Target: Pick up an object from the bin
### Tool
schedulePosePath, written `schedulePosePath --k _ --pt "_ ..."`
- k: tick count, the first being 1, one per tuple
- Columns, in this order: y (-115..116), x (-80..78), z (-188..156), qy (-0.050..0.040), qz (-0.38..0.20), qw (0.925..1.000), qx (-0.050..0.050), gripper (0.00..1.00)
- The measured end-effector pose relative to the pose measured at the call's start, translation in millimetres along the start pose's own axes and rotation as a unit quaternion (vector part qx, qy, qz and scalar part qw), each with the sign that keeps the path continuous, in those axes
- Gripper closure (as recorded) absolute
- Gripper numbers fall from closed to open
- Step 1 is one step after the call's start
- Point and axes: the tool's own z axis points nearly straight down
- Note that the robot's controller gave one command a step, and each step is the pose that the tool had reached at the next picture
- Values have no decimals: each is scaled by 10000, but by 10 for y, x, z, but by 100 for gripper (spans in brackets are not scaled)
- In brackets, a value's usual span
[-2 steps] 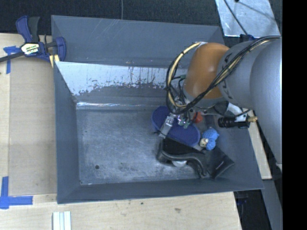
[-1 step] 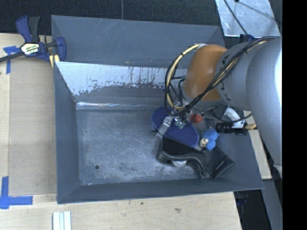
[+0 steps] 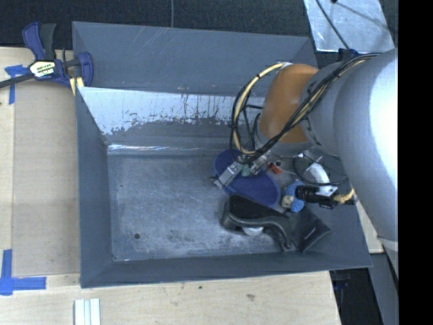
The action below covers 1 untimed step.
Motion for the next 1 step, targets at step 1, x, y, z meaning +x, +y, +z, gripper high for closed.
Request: schedulePosePath --k 1 --pt "-8 41 1 -7 1138 9935 -5 0"
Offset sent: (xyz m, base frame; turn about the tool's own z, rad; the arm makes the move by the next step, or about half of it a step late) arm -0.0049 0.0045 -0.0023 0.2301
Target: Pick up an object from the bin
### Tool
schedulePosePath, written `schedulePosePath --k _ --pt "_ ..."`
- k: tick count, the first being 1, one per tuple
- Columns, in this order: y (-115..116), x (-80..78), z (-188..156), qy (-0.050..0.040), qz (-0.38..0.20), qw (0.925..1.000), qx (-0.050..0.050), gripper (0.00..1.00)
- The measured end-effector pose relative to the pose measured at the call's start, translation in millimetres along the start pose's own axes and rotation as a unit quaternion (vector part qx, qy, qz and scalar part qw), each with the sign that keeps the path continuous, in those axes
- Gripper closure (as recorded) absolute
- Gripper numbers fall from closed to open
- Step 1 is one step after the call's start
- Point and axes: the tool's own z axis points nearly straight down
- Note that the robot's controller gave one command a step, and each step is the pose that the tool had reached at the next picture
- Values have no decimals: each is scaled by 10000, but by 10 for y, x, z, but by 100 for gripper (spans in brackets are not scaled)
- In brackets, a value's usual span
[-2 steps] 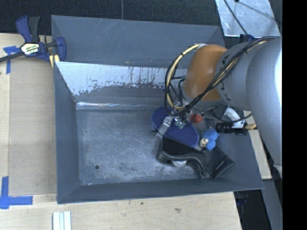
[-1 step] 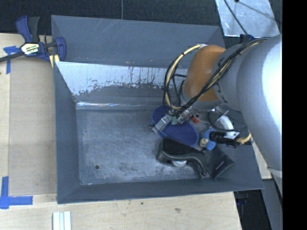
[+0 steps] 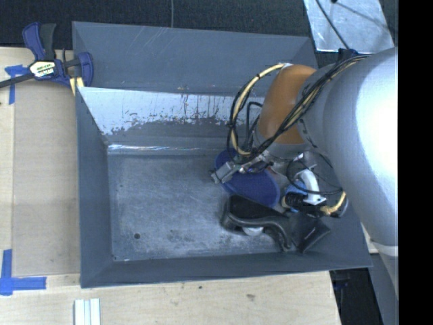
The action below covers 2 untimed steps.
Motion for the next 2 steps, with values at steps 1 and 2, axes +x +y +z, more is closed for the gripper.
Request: schedulePosePath --k 1,2 --pt "11 -13 -27 -14 -9 10000 -14 100" --pt "32 -49 -257 -21 -28 10000 -24 100"
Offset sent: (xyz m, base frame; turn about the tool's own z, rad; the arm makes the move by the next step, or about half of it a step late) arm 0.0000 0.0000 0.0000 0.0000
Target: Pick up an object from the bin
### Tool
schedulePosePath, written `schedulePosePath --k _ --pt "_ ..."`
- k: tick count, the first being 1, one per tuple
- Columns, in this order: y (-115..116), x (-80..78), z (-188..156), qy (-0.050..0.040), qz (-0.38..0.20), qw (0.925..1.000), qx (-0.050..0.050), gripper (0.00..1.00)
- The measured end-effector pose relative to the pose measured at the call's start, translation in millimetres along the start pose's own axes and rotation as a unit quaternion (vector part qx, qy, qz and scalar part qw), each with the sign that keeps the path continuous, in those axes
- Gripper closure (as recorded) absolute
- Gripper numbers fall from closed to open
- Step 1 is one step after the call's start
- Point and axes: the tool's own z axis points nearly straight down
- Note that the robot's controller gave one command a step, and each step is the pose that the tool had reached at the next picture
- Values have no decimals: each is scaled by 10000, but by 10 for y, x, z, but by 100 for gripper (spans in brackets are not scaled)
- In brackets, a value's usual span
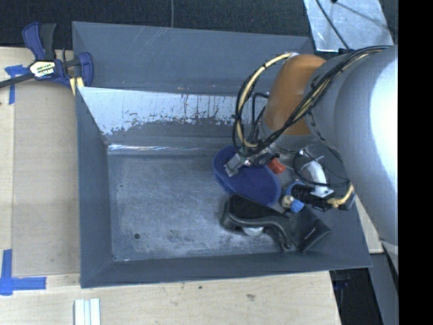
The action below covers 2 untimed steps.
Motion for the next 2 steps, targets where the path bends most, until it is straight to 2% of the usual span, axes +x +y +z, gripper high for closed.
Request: schedulePosePath --k 1,2 --pt "14 -20 -319 28 -18 10000 22 100" --pt "31 -40 -830 28 -35 10000 19 100"
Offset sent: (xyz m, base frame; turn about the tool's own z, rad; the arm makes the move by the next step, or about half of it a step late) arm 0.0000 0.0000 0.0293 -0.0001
